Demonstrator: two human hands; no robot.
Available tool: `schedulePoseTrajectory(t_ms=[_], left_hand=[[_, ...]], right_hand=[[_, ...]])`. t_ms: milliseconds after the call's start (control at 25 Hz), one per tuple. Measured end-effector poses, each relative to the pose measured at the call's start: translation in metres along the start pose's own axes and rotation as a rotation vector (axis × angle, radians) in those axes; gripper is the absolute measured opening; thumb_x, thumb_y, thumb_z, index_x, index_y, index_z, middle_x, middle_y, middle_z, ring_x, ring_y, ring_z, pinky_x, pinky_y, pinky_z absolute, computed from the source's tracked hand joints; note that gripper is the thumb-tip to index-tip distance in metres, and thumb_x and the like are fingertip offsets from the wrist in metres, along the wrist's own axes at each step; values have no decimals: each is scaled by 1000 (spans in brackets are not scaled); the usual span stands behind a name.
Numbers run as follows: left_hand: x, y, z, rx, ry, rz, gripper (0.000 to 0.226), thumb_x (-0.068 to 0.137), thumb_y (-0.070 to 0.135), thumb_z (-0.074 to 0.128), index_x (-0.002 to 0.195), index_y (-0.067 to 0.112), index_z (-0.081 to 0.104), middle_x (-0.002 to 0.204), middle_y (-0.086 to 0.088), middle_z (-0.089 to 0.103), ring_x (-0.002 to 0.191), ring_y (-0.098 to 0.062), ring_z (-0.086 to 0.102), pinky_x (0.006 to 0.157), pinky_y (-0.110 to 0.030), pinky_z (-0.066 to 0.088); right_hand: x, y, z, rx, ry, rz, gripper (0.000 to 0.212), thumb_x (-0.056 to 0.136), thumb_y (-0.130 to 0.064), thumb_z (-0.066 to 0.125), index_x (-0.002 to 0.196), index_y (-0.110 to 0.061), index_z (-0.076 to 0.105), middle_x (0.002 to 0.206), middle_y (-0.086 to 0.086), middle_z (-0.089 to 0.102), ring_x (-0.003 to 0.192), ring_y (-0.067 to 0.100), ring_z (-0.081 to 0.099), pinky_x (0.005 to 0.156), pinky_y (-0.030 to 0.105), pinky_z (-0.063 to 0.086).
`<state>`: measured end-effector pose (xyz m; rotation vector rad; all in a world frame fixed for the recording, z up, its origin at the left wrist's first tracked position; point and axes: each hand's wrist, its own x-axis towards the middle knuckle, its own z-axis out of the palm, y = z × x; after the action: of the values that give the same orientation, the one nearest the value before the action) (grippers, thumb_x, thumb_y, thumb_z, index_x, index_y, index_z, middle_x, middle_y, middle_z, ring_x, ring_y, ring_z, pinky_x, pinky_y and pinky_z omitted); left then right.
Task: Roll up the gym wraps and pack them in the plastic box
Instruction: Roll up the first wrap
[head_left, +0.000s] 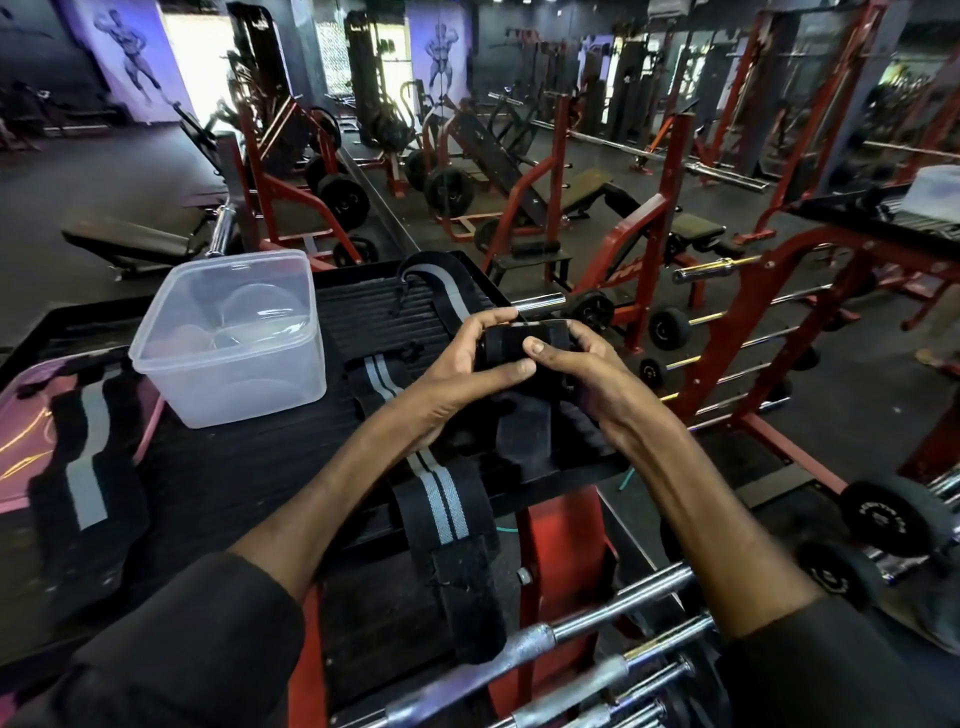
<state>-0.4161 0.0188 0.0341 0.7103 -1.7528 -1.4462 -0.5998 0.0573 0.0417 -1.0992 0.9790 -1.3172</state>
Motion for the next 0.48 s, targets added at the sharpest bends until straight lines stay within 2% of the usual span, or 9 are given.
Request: schedulePoseTrajectory(t_ms=[80, 200, 280, 400, 480], left_hand=[[1, 2, 4, -143, 35, -105, 60, 92, 33, 68, 144, 37, 38, 149, 7, 43, 135, -13, 52, 114, -37, 44], [-2, 5, 4, -142, 86, -153, 47, 99, 35, 59, 143, 38, 41, 139, 5, 57, 125, -11, 61, 103, -31, 51], [-7, 7, -7, -87, 99, -173, 42, 99, 41, 59, 139, 37, 48, 128, 8, 67, 116, -7, 66, 95, -29, 53], [-12, 5, -26, 78, 8, -193, 48, 92, 59, 61, 135, 39, 53, 134, 9, 65, 124, -8, 62, 105, -41, 50], [-14, 4, -30, 138, -13, -203, 49, 90, 59, 61, 133, 37, 53, 133, 9, 64, 123, -7, 63, 104, -42, 54]], right_hand=[[-1, 4, 12, 19, 1, -21, 29, 94, -11, 67, 122, -8, 62, 96, 3, 78, 91, 17, 75, 75, 26, 58], [-4, 5, 21, 15, -2, -30, 32, 95, -10, 66, 126, -5, 60, 96, 0, 78, 92, 15, 75, 74, 22, 57], [-5, 4, 21, 10, -19, -45, 37, 93, -8, 68, 128, -1, 59, 101, 5, 77, 94, 18, 75, 75, 26, 58], [-4, 2, 17, -4, -49, -69, 39, 87, 1, 71, 124, -2, 60, 98, 5, 75, 89, 18, 74, 73, 28, 58], [-4, 1, 16, -9, -78, -82, 44, 82, 7, 73, 122, -7, 63, 97, 6, 74, 89, 18, 73, 74, 28, 59]])
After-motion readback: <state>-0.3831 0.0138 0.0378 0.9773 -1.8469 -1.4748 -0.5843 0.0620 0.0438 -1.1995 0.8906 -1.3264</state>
